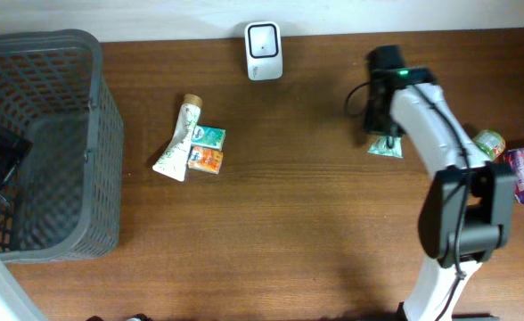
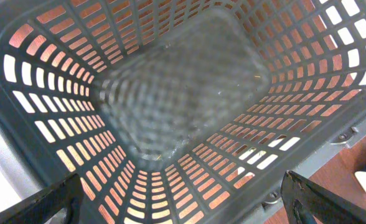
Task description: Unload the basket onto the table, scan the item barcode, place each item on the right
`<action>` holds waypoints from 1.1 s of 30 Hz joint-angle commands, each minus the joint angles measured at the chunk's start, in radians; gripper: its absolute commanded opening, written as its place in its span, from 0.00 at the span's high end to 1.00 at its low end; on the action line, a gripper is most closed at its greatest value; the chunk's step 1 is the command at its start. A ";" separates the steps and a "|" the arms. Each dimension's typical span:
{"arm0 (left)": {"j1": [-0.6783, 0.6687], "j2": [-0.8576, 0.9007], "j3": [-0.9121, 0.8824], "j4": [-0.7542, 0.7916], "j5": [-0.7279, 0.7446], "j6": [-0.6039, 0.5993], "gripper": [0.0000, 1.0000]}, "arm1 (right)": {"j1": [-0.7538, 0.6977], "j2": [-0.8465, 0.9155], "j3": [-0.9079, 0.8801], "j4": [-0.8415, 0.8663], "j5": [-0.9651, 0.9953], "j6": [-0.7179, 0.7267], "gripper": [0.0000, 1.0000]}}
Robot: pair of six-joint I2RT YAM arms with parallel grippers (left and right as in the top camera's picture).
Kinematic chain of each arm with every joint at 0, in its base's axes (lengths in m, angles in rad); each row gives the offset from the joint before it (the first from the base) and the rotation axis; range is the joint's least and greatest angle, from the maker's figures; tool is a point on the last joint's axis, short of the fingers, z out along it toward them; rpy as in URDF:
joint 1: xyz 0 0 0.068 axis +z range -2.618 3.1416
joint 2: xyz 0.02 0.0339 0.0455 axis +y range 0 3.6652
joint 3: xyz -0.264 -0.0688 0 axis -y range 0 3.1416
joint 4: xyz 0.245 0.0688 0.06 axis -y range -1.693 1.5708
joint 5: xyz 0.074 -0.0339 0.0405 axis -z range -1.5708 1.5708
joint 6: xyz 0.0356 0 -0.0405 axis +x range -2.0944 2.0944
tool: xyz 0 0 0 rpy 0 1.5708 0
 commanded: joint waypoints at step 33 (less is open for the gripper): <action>0.006 0.000 0.002 -0.002 0.000 -0.003 0.01 | -0.267 0.214 0.221 -0.413 -0.980 -0.754 0.17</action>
